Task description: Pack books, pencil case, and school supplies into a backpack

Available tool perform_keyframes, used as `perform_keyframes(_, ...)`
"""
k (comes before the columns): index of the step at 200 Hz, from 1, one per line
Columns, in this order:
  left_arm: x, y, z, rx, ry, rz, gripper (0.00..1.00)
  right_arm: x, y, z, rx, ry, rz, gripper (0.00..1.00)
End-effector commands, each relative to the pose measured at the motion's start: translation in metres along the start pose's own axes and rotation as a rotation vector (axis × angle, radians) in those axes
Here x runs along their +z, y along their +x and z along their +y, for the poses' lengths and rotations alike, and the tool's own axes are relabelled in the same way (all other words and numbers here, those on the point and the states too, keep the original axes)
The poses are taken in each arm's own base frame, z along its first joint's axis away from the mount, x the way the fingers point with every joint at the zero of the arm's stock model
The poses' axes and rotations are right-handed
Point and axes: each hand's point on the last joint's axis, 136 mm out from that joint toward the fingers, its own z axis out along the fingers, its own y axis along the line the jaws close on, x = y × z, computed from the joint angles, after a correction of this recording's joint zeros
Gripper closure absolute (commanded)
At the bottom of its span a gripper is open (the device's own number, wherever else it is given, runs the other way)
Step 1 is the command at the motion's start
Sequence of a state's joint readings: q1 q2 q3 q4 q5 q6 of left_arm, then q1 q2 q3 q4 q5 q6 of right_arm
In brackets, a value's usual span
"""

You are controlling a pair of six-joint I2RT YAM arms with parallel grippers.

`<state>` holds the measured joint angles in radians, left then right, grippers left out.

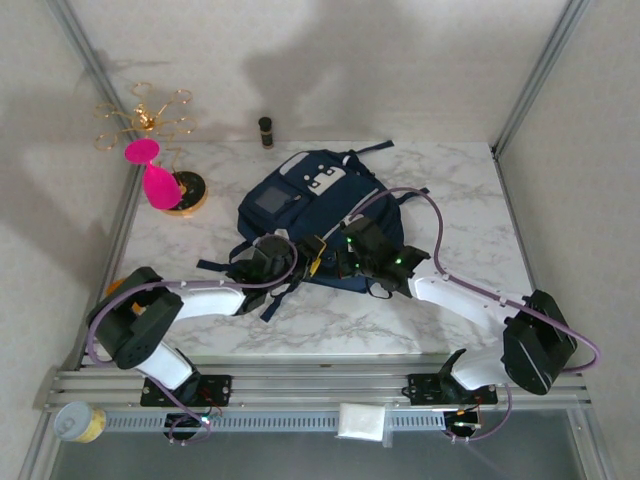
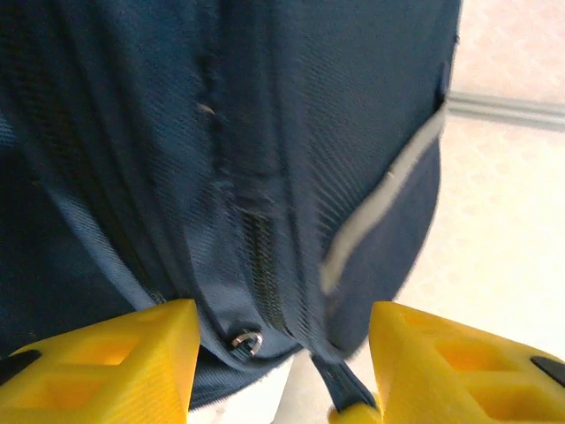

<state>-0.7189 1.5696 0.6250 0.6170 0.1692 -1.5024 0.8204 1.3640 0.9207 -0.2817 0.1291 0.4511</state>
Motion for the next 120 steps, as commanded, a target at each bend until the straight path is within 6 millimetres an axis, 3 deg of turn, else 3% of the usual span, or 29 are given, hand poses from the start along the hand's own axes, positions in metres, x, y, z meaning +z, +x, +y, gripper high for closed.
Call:
perform_keyframes(1, 0.014, -0.011, -0.018, -0.056, 0.019, -0.076, 0.50, -0.006, -0.015, 0.004, -0.034, -0.039, -0.077, 1.00)
perform_keyframes(25, 0.027, -0.020, -0.017, -0.085, 0.017, -0.104, 0.62, -0.005, -0.018, 0.001, -0.055, -0.034, -0.097, 1.00)
perform_keyframes(74, 0.024, -0.039, -0.008, -0.044, -0.027, -0.170, 0.99, -0.016, -0.031, -0.014, -0.114, -0.065, -0.177, 1.00)
perform_keyframes(120, 0.004, -0.047, 0.002, 0.046, -0.093, -0.145, 1.00, -0.034, -0.040, -0.018, -0.237, -0.114, -0.261, 1.00)
